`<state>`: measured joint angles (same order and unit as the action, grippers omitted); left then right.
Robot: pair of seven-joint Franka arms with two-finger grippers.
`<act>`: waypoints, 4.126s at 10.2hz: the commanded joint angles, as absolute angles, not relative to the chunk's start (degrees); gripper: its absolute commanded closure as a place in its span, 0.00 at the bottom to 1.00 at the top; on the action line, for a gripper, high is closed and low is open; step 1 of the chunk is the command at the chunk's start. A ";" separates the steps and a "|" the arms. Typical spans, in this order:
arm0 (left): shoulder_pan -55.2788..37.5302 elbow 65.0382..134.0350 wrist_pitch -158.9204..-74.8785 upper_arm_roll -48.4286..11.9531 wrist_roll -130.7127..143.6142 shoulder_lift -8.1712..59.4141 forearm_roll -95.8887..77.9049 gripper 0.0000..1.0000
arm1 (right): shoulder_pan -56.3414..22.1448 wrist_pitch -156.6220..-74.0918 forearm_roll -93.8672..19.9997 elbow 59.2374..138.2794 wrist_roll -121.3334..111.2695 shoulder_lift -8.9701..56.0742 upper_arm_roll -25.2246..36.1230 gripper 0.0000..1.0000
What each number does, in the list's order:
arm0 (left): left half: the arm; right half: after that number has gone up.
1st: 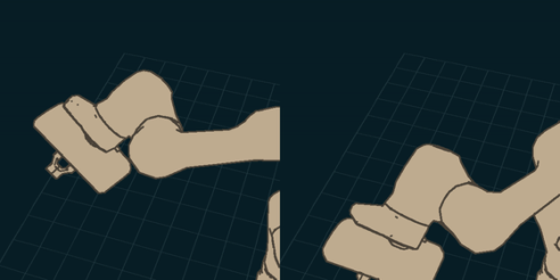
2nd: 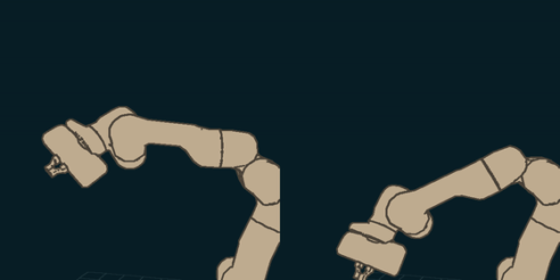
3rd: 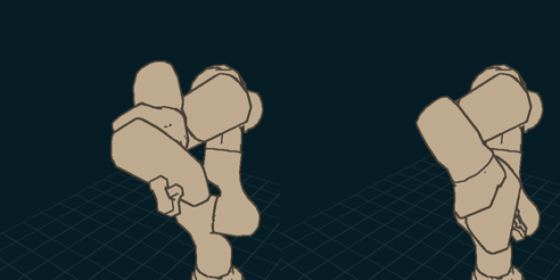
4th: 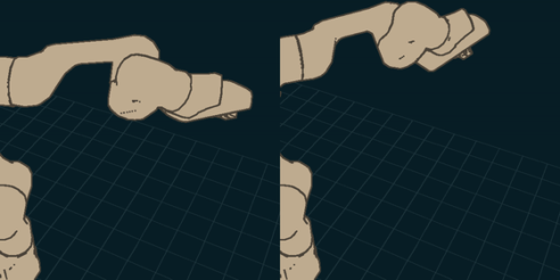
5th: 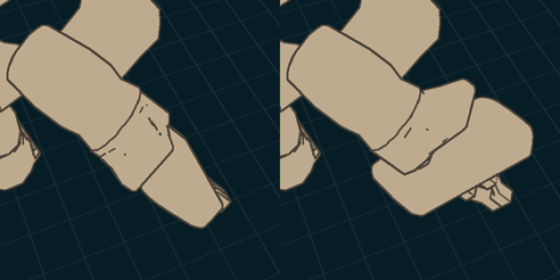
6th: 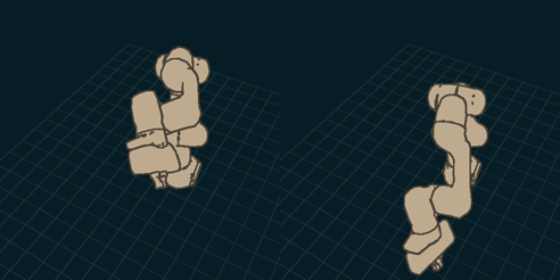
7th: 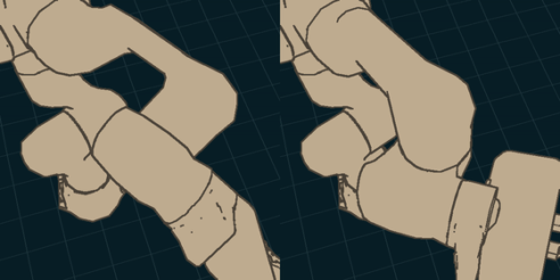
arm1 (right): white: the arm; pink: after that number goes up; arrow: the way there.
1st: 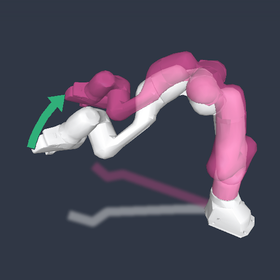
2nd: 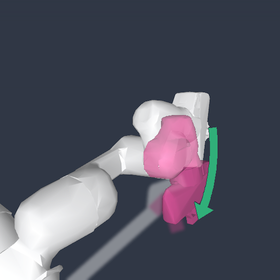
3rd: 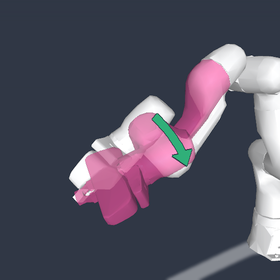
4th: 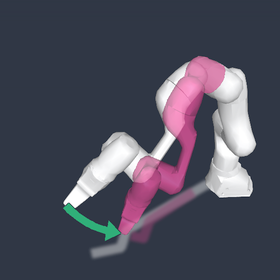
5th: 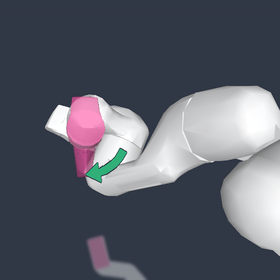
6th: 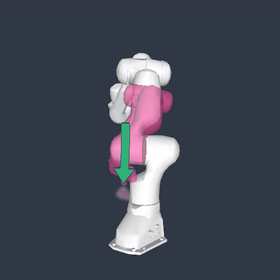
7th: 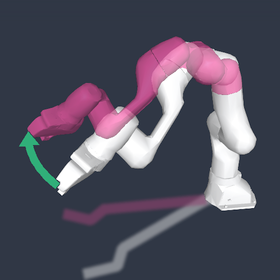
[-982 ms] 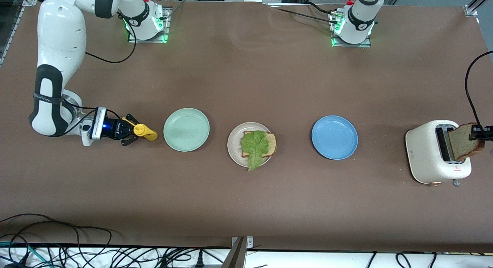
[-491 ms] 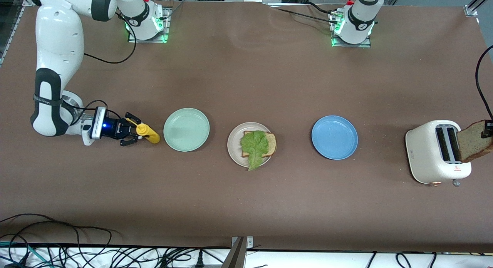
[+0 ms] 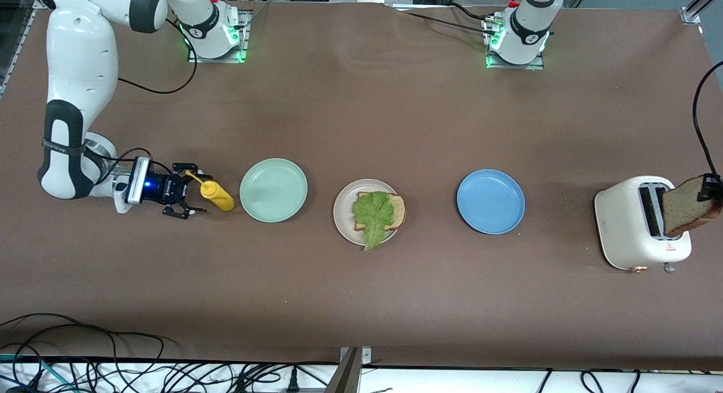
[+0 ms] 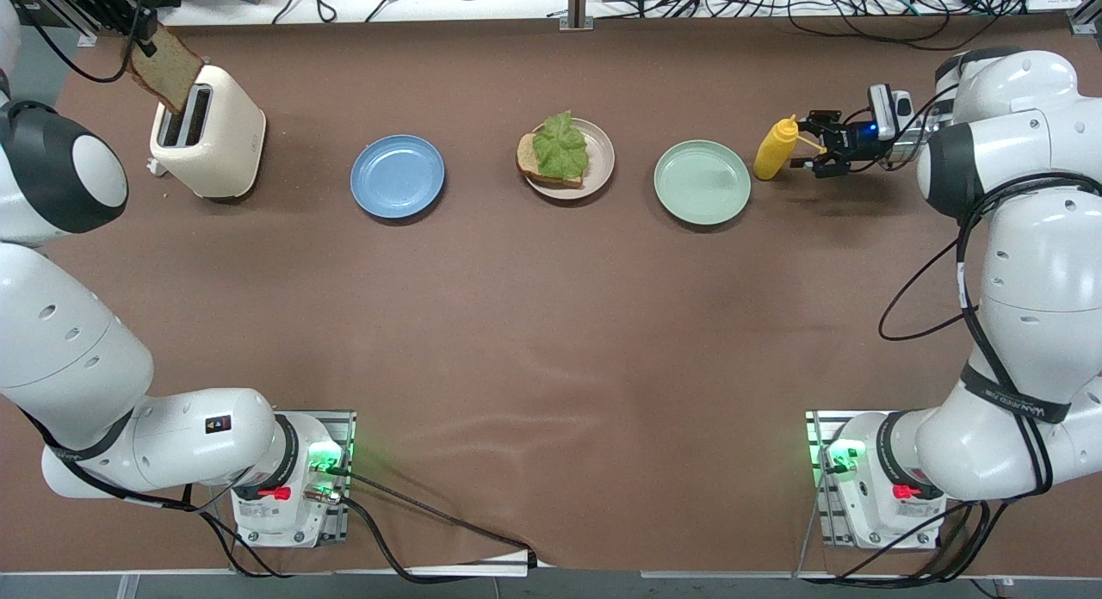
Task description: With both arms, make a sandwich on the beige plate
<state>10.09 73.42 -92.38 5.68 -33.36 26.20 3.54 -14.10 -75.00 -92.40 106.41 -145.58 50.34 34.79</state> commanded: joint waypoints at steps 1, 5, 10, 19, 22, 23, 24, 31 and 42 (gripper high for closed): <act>8.88 72.33 -87.99 3.71 -34.89 26.10 0.37 1.00 | -10.56 -75.66 -89.23 102.14 -144.76 52.91 34.63 0.00; 7.21 72.60 -84.56 3.08 -34.28 26.63 -11.75 1.00 | -6.77 -76.03 -81.75 92.85 -130.84 52.30 37.25 0.00; 2.90 73.65 -82.18 3.08 -27.01 29.17 -25.54 1.00 | -7.03 -76.03 -78.93 77.01 -100.32 51.86 40.96 0.00; -8.69 73.57 -82.53 3.08 -8.26 39.27 -48.94 1.00 | -13.70 -77.08 -65.02 74.88 -72.91 45.38 46.33 0.00; -13.69 73.74 -88.30 3.16 -8.00 41.57 -54.23 1.00 | -13.80 -77.87 -45.33 74.88 -59.47 34.14 41.68 0.00; -14.93 73.74 -90.94 3.16 -5.82 42.70 -55.45 1.00 | -13.80 -79.44 -36.74 74.97 -53.24 30.10 39.14 0.00; -16.51 73.74 -93.14 3.16 -5.10 43.15 -55.63 1.00 | -13.80 -82.32 -26.56 75.23 -49.17 26.32 34.76 0.00; -20.74 73.65 -104.14 3.08 -1.32 47.81 -64.16 1.00 | -1.52 -94.19 -3.79 96.03 -19.01 5.65 9.78 0.00; -22.15 73.56 -107.49 3.25 -2.29 50.80 -63.46 0.25 | -0.35 -100.20 -1.41 100.37 -3.79 -0.35 2.90 0.00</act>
